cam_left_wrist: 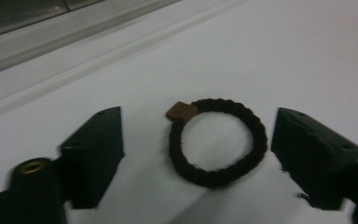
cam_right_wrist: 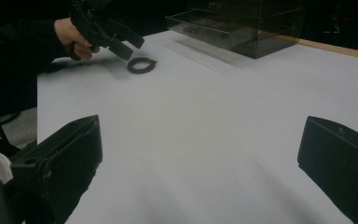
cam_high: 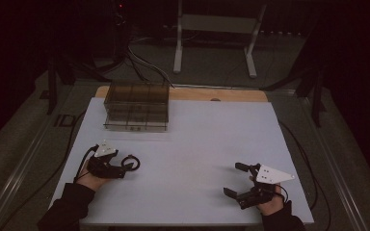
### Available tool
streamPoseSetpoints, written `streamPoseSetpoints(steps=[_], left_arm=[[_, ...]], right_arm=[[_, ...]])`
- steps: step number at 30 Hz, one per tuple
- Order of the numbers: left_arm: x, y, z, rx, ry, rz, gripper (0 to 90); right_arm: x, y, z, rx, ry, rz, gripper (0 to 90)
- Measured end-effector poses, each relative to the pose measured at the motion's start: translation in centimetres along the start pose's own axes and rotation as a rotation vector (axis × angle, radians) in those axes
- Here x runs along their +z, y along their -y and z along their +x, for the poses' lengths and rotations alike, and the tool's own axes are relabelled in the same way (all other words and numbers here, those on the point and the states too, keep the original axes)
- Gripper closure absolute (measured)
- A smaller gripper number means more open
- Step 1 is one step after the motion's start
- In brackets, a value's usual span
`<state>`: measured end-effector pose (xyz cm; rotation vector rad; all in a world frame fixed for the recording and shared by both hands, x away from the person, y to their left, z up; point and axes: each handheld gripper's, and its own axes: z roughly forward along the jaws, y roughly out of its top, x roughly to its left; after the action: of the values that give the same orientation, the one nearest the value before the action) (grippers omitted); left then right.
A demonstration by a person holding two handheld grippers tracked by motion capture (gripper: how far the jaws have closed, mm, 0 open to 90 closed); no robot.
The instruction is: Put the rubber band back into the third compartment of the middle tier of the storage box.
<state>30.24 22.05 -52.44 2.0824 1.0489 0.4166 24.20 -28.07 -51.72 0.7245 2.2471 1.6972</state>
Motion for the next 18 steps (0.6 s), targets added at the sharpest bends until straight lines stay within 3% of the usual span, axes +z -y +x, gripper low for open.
streamPoseSetpoints(steps=[5,11,18], left_arm=[[0.3,0.0,0.1,-0.006,-0.031,0.024,42.3],[0.7,0.0,0.3,-0.013,-0.039,0.044,53.3],[1.2,0.0,0.2,0.013,-0.051,0.071,71.1]], right_arm=[[0.0,0.0,0.0,0.002,0.001,0.000,0.0],[0.0,0.0,0.0,0.002,0.001,0.001,0.0],[0.0,0.0,0.0,0.004,0.001,0.006,0.0]])
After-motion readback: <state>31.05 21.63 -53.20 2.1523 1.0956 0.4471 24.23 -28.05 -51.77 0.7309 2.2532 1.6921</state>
